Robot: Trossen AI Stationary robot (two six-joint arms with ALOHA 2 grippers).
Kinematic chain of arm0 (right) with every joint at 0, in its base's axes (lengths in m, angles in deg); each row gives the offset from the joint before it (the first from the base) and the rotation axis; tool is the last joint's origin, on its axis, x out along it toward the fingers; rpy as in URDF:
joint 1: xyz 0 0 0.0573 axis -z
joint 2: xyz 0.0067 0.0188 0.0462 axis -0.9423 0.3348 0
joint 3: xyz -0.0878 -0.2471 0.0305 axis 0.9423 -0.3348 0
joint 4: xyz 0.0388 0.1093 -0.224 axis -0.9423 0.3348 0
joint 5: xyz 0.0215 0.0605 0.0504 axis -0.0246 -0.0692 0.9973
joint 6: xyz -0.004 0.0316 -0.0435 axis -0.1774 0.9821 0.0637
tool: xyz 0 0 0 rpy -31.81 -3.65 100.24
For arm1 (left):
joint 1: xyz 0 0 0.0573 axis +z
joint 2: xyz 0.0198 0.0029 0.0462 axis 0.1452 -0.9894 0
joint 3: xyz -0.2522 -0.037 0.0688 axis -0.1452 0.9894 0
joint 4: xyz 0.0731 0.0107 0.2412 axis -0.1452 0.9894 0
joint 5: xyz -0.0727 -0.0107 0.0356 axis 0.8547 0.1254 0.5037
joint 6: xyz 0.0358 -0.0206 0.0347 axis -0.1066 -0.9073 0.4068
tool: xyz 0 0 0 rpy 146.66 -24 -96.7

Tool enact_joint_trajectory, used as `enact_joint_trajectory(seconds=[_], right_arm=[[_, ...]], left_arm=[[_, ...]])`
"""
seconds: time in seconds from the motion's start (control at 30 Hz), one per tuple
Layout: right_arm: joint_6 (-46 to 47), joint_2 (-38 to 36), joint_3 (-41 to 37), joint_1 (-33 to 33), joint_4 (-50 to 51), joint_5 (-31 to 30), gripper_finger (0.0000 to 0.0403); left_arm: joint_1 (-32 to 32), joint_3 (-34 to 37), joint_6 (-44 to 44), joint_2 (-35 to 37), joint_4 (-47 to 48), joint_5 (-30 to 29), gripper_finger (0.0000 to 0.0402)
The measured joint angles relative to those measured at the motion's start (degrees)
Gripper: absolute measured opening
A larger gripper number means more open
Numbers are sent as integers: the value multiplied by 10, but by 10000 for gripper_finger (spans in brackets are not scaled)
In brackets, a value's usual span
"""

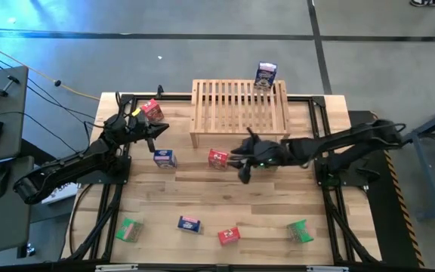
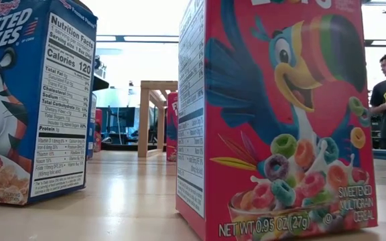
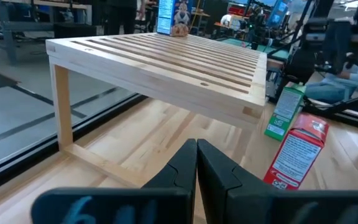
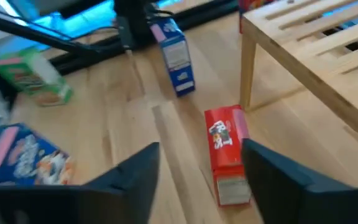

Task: Stack cereal on shelf
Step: Put the middle red cereal box on the shelf

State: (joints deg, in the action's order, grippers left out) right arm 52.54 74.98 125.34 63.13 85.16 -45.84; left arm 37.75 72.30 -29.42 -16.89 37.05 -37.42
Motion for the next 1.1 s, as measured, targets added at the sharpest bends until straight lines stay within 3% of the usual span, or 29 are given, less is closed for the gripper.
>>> enact_joint_trajectory(seconds=[0.17, 0.6, 0.9, 1.1], right_arm=[[2, 81, 79, 8, 50, -5, 287], [7, 260, 318, 52, 348, 16, 293], [-5, 302, 346, 63, 368, 60, 292], [7, 302, 339, 70, 368, 77, 265]], left_arm=[[0, 0, 1, 0, 0, 0, 5], [0, 0, 9, 0, 2, 0, 5], [0, 0, 9, 0, 2, 0, 5], [0, 0, 9, 0, 2, 0, 5]])
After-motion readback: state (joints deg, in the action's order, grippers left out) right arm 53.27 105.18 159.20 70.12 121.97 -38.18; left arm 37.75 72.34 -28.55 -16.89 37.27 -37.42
